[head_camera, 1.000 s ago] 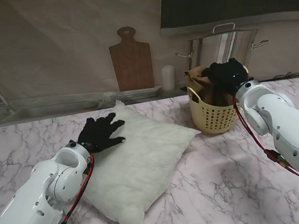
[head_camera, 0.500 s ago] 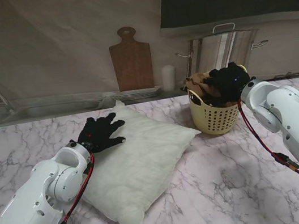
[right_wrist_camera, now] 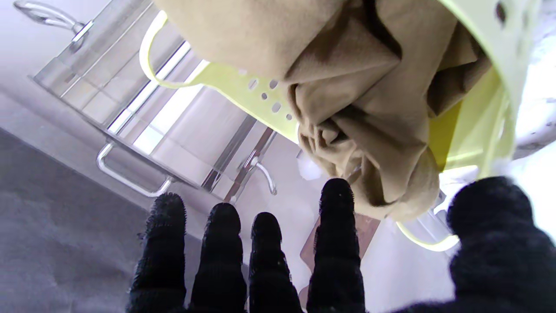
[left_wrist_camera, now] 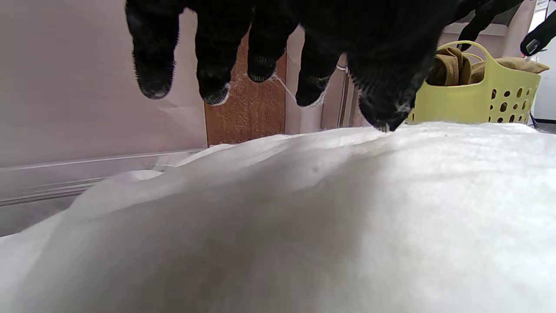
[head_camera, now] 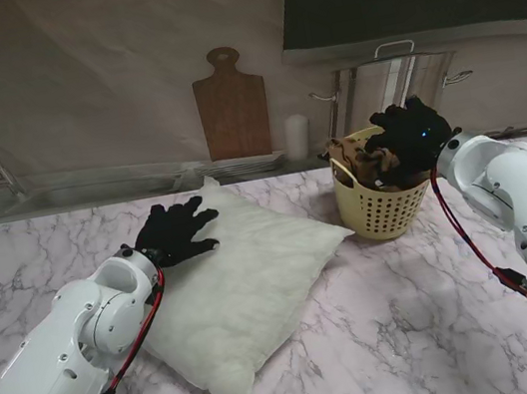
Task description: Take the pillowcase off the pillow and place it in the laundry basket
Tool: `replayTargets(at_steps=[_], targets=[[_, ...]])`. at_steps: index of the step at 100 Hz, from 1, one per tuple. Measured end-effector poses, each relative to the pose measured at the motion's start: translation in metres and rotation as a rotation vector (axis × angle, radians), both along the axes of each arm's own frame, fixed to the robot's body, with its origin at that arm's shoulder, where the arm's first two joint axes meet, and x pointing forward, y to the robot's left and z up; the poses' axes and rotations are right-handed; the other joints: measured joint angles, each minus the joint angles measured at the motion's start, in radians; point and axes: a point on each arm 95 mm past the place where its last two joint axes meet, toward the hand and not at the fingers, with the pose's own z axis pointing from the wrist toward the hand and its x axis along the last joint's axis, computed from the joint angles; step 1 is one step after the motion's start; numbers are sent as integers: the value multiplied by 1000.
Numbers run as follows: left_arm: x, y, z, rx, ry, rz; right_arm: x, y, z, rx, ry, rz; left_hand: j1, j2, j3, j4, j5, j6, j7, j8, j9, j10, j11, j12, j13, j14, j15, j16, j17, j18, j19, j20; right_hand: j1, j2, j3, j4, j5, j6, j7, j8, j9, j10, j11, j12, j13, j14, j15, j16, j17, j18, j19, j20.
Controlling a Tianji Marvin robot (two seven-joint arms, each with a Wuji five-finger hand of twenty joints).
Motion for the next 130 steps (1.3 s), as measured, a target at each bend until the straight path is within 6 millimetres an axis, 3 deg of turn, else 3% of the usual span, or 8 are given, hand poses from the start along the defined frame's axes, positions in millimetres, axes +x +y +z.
replayTargets(at_steps=[34,59,68,81,90,96,110,130], targets=[[-7,8,27,-122,-100,28,-42,-1,38,155,-155,-24,0,0,0,0,0,2,0,0,3,4,0,0,0,0,0,0,10,0,0,1,79,34,-40,21,8,0,0,0,105,8,3,0,65,13,12,1,28,40,22,0],[-30,7,51,-375,-295,-10,-94,23,55,459,-306,81,1,0,0,0,87,1,29,0,208,-2,53,31,105,4,31,5,42,12,0,53,84,45,-60,24,10,0,0,0,170,-3,5,1,124,13,27,5,54,75,28,5],[-40,3,49,-523,-326,-36,-111,29,48,530,-321,117,3,0,0,0,102,0,37,1,264,-4,99,111,135,3,72,65,53,12,0,82,84,45,-60,25,10,0,0,0,184,-4,5,2,138,13,30,14,67,76,35,5],[-49,-3,43,-682,-336,-43,-135,37,35,653,-332,157,15,0,0,0,113,16,60,27,277,-1,234,339,146,6,190,272,77,-12,0,143,85,45,-60,25,10,7,-11,0,196,-5,5,8,149,13,37,26,76,77,36,8],[-54,-8,37,-813,-310,-64,-147,45,23,780,-278,163,15,11,0,0,113,19,60,28,246,-1,234,376,146,6,220,346,79,-42,0,176,87,69,-68,25,3,45,-35,0,192,-1,3,12,149,18,37,31,76,79,36,16],[-56,-11,32,-827,-302,-64,-154,53,12,806,-242,157,15,11,0,0,112,20,60,28,208,1,150,275,145,6,171,312,77,-44,0,176,87,95,-82,25,-22,67,-50,0,164,10,-1,15,149,20,37,31,74,84,36,17],[-56,-18,9,-834,-247,-48,-162,76,-18,859,-160,149,15,11,0,0,98,21,56,28,131,6,47,98,84,8,47,107,49,-44,0,53,88,118,-99,26,-83,103,-77,0,152,10,-1,23,149,30,37,31,66,90,36,26],[-54,-20,-23,-895,-111,20,-153,86,-74,1002,-3,36,15,11,0,0,89,33,56,28,136,23,42,72,73,11,43,75,49,-43,0,32,88,146,-130,26,-95,114,-83,0,85,12,-1,24,105,32,37,31,38,91,14,26]])
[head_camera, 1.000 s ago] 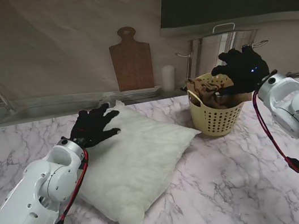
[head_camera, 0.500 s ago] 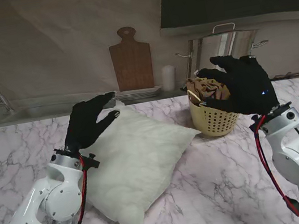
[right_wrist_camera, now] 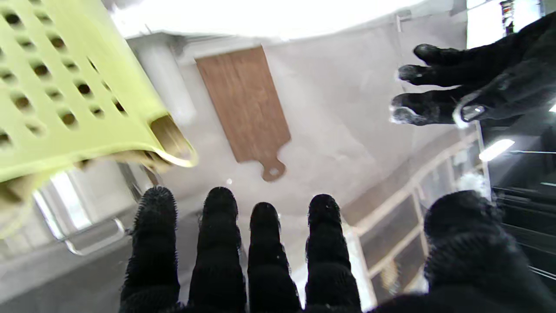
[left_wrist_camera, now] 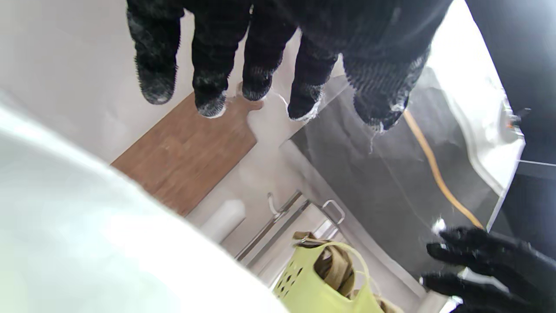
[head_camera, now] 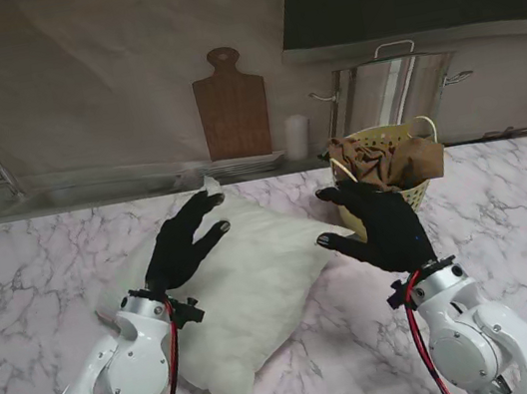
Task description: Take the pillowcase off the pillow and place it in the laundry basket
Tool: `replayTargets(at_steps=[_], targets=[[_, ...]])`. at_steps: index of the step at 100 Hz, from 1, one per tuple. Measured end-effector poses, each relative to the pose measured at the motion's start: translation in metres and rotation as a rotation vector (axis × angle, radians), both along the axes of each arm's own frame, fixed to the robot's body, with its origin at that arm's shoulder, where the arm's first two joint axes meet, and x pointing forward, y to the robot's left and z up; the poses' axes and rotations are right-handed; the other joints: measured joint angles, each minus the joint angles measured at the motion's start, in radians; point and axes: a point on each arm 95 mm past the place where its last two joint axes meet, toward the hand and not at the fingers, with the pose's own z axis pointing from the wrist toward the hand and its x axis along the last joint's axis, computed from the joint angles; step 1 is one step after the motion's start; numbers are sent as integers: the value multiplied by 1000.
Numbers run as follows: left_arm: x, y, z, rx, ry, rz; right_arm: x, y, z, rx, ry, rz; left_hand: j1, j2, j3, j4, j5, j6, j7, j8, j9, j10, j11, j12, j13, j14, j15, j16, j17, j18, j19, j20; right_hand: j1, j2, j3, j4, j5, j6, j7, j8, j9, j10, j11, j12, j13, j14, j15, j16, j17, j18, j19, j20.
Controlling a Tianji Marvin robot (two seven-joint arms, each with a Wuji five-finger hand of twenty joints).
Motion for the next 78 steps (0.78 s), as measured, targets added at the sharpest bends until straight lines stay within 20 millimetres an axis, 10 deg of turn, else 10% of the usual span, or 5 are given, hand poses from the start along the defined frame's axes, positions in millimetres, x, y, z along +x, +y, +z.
replayTargets(at_steps=[31,78], targets=[[10,4,-35,-36,178,43,19,-27,-57,179,177,-83,1,11,4,0,1,20,0,0,65,-4,45,74,31,6,54,63,-3,12,0,55,59,21,-57,0,-33,-12,-5,16,-36,-49,0,0,-59,-3,-11,0,-50,0,-75,20],[21,4,-39,-10,203,47,26,-33,-55,147,157,-62,1,11,4,0,-9,21,-1,0,24,-4,5,17,3,6,5,21,-23,7,2,41,61,21,-71,1,-35,-27,-5,17,-35,-76,0,0,-60,-19,-11,0,-50,-1,-104,42]])
